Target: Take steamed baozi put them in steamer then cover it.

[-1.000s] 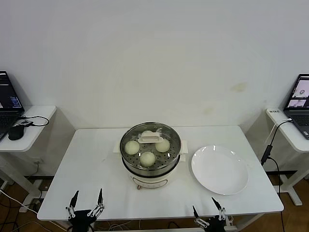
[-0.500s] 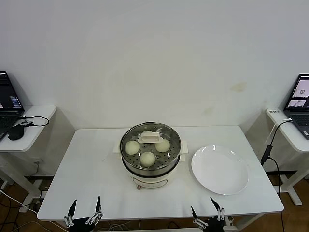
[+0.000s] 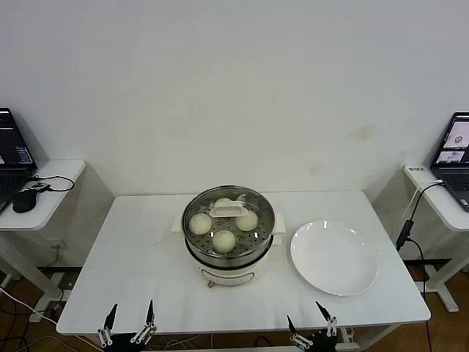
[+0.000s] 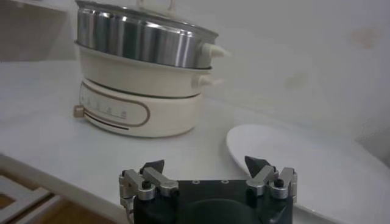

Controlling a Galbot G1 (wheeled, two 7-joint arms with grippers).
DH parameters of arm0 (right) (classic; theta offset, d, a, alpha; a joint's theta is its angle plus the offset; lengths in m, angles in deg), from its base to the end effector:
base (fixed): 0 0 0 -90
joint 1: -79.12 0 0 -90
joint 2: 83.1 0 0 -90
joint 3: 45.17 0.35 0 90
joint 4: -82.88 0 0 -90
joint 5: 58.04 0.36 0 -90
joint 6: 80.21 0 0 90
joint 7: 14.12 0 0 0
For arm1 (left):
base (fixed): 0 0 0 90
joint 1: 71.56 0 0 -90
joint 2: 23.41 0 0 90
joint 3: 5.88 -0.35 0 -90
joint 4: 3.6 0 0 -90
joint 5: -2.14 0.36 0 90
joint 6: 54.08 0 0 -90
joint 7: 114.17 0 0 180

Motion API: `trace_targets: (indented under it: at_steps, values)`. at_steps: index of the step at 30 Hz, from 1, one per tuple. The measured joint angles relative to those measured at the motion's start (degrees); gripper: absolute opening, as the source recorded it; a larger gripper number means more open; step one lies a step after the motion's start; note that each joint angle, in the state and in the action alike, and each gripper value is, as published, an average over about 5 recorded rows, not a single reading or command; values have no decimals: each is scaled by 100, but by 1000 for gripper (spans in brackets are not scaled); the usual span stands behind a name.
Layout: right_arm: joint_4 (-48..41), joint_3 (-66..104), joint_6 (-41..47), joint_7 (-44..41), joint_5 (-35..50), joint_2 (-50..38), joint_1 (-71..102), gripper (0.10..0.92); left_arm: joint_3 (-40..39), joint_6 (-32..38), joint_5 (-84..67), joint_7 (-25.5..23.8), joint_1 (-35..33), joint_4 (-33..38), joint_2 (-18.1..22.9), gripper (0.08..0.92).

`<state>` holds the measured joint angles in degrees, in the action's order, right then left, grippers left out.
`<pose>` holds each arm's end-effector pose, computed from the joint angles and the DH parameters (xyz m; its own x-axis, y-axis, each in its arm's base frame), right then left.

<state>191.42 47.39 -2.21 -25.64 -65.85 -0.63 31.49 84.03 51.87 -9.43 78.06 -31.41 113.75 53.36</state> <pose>0.0959 -0.0460 -0.4008 -0.9349 -0.2472 0.2548 -0.3015 0.9318 -0.2021 0.0687 0.0418 -0.3604 -0.9856 -0.1097 0.1284 -0.1121 0.9936 -0.0119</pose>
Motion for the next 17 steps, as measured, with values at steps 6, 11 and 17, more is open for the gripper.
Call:
trace_targets:
  at_steps: [6,11,17]
  values:
    - [19,-12,-3,2,3,-3,3,823,4,-63,32,-3,-10,-15,1,823]
    - [36,-30,3,10,15,-5,4,823,8,-110,58,-45,-49,-45,-2,823]
    - [58,-64,29,17,39,-2,-2,823,-20,-134,78,-83,-105,-48,3,823]
